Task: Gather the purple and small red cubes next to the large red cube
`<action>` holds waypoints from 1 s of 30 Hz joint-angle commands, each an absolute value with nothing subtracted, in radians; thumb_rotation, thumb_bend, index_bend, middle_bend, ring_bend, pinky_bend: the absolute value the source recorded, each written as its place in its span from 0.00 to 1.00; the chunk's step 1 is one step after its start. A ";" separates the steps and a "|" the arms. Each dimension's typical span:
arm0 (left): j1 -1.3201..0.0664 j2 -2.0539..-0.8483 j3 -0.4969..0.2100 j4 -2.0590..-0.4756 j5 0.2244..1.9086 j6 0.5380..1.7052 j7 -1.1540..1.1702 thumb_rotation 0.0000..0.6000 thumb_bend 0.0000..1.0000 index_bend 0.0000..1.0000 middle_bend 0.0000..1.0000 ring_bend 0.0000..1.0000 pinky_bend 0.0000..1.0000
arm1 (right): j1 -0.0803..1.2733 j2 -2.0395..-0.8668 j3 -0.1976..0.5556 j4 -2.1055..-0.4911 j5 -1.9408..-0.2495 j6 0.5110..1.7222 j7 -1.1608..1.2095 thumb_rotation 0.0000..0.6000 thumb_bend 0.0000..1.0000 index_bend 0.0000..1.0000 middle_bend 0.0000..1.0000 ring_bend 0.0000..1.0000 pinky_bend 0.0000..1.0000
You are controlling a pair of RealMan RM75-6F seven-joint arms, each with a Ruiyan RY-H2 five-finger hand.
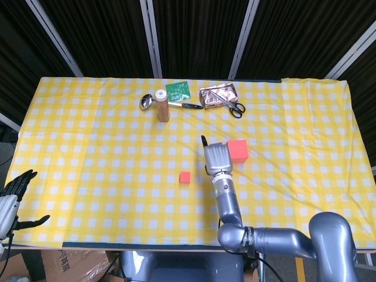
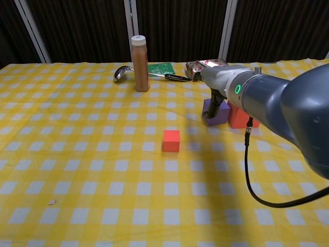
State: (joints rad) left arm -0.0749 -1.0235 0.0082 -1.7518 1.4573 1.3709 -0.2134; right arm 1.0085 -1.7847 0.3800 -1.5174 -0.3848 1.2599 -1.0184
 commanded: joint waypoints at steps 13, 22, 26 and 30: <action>-0.080 -1.020 0.009 -1.757 1.446 1.356 -0.207 1.00 0.01 0.00 0.00 0.00 0.00 | 1.024 -1.834 0.362 -1.340 -0.358 1.155 -0.983 1.00 0.41 0.17 1.00 1.00 0.95; -0.083 -1.017 0.010 -1.762 1.444 1.347 -0.208 1.00 0.01 0.00 0.00 0.00 0.00 | 1.023 -1.846 0.365 -1.284 -0.362 1.133 -0.961 1.00 0.41 0.27 1.00 1.00 0.95; -0.083 -1.016 0.011 -1.763 1.444 1.347 -0.209 1.00 0.01 0.00 0.00 0.00 0.00 | 1.018 -1.843 0.363 -1.279 -0.365 1.134 -0.958 1.00 0.41 0.33 1.00 1.00 0.95; -0.083 -1.017 0.011 -1.762 1.446 1.348 -0.206 1.00 0.01 0.00 0.00 0.00 0.00 | 1.013 -1.839 0.363 -1.290 -0.368 1.138 -0.954 1.00 0.41 0.37 1.00 1.00 0.95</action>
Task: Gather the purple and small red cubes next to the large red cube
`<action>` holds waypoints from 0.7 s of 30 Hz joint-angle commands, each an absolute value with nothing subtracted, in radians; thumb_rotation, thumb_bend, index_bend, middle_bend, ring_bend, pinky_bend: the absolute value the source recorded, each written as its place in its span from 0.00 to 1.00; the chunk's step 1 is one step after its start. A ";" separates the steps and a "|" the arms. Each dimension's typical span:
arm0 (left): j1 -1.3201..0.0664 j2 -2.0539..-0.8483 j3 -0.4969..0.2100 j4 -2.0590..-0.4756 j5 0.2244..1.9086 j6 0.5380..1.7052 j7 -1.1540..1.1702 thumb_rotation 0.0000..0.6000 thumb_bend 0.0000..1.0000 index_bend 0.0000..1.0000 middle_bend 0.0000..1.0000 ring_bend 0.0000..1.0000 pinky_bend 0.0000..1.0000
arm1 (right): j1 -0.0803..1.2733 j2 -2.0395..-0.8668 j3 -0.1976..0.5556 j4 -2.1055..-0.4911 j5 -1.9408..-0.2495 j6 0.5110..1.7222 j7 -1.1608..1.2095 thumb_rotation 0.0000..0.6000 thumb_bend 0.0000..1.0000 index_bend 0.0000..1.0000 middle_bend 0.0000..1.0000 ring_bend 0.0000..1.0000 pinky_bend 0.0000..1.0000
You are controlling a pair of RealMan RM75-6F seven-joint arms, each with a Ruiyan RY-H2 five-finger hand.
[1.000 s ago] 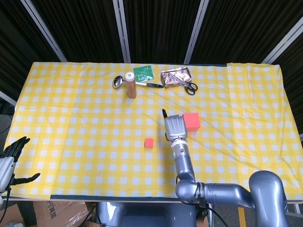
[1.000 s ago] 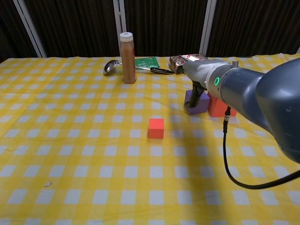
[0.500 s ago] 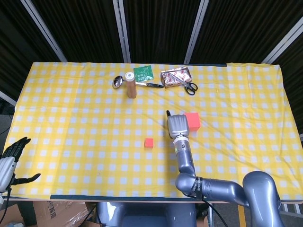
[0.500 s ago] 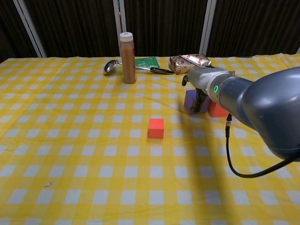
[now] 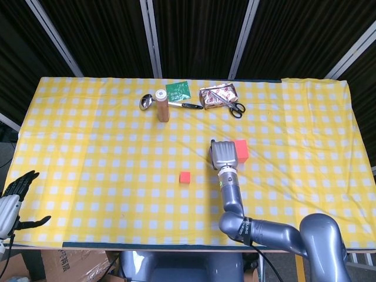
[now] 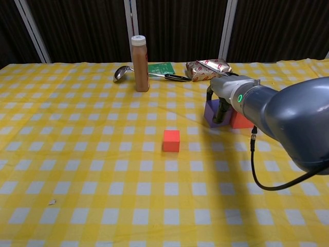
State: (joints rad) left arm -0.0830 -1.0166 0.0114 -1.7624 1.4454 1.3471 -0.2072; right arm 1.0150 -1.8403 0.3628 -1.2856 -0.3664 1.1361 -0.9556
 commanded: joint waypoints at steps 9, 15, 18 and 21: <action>-0.082 -1.019 0.012 -1.762 1.448 1.351 -0.203 1.00 0.01 0.00 0.00 0.00 0.00 | 1.005 -1.839 0.361 -1.332 -0.376 1.157 -0.947 1.00 0.41 0.37 1.00 1.00 0.95; -0.081 -1.018 0.013 -1.760 1.453 1.354 -0.208 1.00 0.01 0.00 0.00 0.00 0.00 | 1.004 -1.841 0.366 -1.332 -0.372 1.172 -0.951 1.00 0.41 0.37 1.00 1.00 0.95; -0.081 -1.018 0.014 -1.760 1.455 1.354 -0.210 1.00 0.01 0.00 0.00 0.00 0.00 | 1.002 -1.840 0.366 -1.323 -0.365 1.174 -0.954 1.00 0.41 0.37 1.00 1.00 0.95; -0.082 -1.017 0.015 -1.759 1.456 1.353 -0.211 1.00 0.01 0.00 0.00 0.00 0.00 | 0.998 -1.837 0.367 -1.321 -0.360 1.172 -0.955 1.00 0.41 0.37 1.00 1.00 0.95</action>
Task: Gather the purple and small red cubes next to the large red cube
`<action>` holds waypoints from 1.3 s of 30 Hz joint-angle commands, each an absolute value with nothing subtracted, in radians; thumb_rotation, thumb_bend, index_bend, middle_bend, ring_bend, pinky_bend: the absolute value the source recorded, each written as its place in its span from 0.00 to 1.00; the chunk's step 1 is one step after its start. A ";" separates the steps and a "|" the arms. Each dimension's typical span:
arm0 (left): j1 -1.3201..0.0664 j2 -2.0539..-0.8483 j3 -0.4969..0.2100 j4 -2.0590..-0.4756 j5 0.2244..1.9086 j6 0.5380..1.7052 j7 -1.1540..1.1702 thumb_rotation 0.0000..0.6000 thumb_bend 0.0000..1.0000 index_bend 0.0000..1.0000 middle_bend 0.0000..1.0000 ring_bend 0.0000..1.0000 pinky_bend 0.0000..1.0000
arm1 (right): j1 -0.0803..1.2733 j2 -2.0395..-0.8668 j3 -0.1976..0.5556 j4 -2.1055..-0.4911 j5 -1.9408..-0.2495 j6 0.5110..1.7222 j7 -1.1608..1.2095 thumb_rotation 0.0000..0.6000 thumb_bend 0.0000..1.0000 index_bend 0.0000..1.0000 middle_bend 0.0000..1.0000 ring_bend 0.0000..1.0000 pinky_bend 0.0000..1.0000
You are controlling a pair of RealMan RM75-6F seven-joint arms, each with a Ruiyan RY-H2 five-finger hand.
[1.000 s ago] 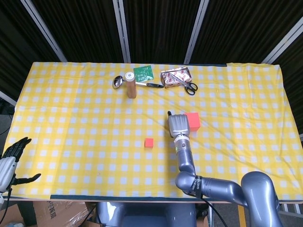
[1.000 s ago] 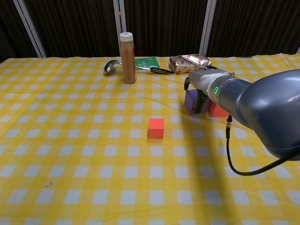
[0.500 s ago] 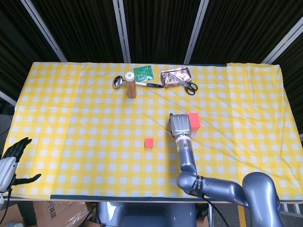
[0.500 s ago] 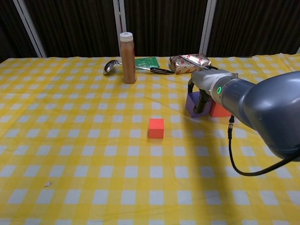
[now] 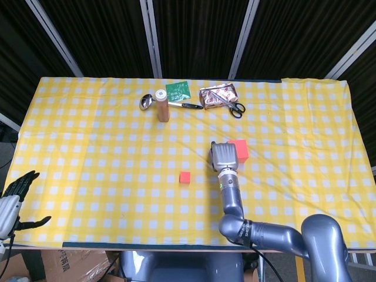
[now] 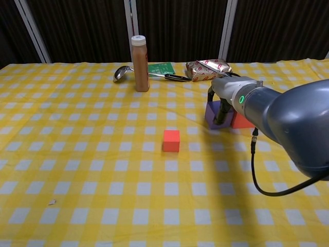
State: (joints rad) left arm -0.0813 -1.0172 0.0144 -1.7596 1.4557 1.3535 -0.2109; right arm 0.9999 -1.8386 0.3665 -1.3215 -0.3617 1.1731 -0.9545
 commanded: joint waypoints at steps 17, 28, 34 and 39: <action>-0.083 -1.018 0.014 -1.761 1.453 1.352 -0.206 1.00 0.01 0.00 0.00 0.00 0.00 | 0.988 -1.822 0.357 -1.369 -0.364 1.177 -0.964 1.00 0.41 0.07 1.00 1.00 0.95; -0.082 -1.018 0.015 -1.762 1.455 1.354 -0.205 1.00 0.01 0.00 0.00 0.00 0.00 | 0.978 -1.746 0.356 -1.574 -0.438 1.255 -0.968 1.00 0.41 0.07 1.00 1.00 0.95; -0.081 -1.019 0.015 -1.761 1.458 1.358 -0.205 1.00 0.01 0.00 0.00 0.00 0.00 | 0.964 -1.696 0.336 -1.734 -0.445 1.307 -0.994 1.00 0.41 0.10 1.00 1.00 0.95; -0.081 -1.021 0.015 -1.760 1.458 1.359 -0.200 1.00 0.01 0.00 0.00 0.00 0.00 | 0.958 -1.681 0.316 -1.853 -0.418 1.334 -1.014 1.00 0.41 0.17 1.00 1.00 0.95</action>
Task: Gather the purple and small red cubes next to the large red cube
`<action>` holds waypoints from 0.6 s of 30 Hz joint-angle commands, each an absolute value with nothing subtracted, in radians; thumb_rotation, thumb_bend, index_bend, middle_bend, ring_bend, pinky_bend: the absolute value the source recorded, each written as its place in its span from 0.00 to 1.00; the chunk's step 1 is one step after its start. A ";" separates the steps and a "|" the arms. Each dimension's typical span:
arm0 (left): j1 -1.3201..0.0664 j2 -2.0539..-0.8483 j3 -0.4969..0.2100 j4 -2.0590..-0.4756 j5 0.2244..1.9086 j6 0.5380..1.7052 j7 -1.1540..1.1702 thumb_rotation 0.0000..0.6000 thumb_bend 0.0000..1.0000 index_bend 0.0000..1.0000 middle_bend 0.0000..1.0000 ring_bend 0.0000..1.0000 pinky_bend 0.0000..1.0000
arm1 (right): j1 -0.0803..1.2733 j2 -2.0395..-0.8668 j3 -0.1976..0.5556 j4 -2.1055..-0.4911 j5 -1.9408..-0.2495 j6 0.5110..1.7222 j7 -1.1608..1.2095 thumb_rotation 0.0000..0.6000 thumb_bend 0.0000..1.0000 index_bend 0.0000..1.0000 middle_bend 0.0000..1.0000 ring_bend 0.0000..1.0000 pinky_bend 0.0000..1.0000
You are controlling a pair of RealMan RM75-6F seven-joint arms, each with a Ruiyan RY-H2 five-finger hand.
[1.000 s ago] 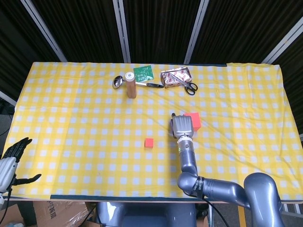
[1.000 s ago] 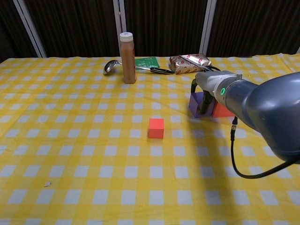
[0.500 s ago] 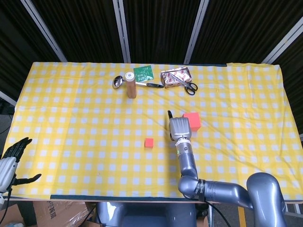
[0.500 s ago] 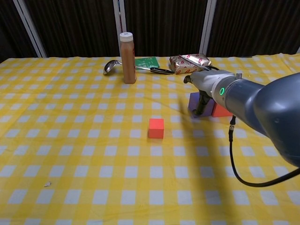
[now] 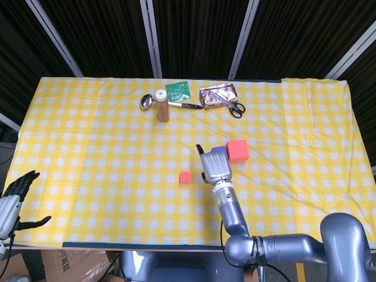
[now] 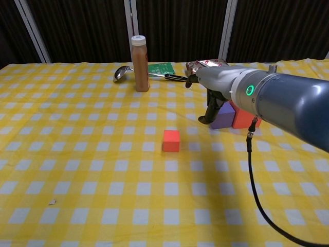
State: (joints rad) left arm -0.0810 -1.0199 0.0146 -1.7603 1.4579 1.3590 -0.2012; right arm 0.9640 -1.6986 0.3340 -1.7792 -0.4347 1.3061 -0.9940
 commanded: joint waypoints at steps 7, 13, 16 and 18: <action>-0.080 -1.023 0.014 -1.761 1.458 1.362 -0.195 1.00 0.01 0.00 0.00 0.00 0.00 | 0.979 -1.735 0.301 -1.879 -0.388 1.359 -1.023 1.00 0.41 0.18 1.00 1.00 0.95; -0.081 -1.022 0.015 -1.763 1.455 1.359 -0.191 1.00 0.01 0.00 0.00 0.00 0.00 | 0.987 -1.788 0.303 -1.823 -0.368 1.349 -0.997 1.00 0.41 0.19 1.00 1.00 0.95; -0.081 -1.021 0.015 -1.763 1.456 1.358 -0.196 1.00 0.01 0.00 0.00 0.00 0.00 | 0.990 -1.811 0.304 -1.786 -0.360 1.338 -0.985 1.00 0.41 0.19 1.00 1.00 0.95; -0.082 -1.020 0.016 -1.763 1.456 1.356 -0.198 1.00 0.01 0.00 0.00 0.00 0.00 | 0.993 -1.821 0.304 -1.767 -0.356 1.331 -0.980 1.00 0.41 0.22 1.00 1.00 0.95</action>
State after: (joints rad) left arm -0.0817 -1.0201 0.0157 -1.7634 1.4558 1.3558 -0.1979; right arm 0.9899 -1.8122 0.3037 -1.7777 -0.3608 1.3373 -0.9860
